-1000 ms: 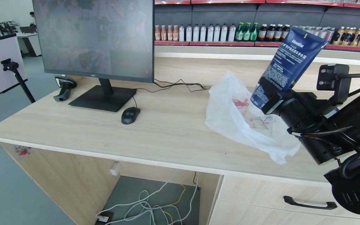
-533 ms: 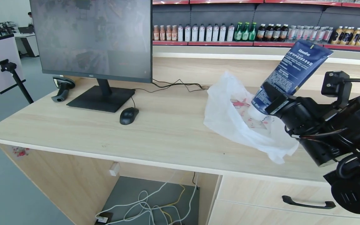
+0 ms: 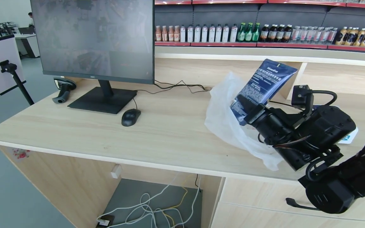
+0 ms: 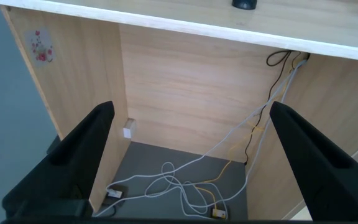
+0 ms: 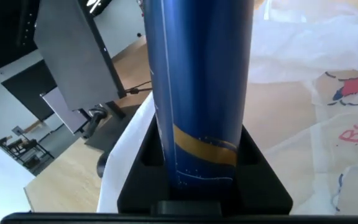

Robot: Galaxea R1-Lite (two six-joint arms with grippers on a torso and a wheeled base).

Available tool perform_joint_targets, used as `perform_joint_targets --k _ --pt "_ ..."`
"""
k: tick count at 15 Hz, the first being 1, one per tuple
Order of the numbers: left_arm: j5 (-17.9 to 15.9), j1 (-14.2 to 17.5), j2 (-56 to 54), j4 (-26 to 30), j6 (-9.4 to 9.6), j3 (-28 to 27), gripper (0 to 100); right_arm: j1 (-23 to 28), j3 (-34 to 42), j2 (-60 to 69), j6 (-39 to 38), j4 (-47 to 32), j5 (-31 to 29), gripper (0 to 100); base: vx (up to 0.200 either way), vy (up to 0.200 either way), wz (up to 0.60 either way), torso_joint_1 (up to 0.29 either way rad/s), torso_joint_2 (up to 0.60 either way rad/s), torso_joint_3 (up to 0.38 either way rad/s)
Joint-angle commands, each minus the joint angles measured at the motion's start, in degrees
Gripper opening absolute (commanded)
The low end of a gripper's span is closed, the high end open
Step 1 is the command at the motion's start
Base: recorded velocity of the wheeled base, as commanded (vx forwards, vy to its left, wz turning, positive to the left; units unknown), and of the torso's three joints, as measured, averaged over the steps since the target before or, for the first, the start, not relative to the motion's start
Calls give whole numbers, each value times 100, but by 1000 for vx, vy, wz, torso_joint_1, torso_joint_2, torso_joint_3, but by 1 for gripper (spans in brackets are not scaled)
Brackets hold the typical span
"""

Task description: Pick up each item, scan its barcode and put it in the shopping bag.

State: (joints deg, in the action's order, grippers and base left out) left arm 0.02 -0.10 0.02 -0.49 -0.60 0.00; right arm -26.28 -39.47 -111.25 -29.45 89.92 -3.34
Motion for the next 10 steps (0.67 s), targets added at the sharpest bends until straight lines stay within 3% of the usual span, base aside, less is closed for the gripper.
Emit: perform_joint_targets --k 1,10 --pt "6 1 -2 -4 -2 0 100 0 -104 -353 -113 8 70 0 0 0 0 0 0 0" --pt "-2 1 -2 -4 7 0 100 185 -359 -872 -359 8 694 0 0 0 0 0 0 0"
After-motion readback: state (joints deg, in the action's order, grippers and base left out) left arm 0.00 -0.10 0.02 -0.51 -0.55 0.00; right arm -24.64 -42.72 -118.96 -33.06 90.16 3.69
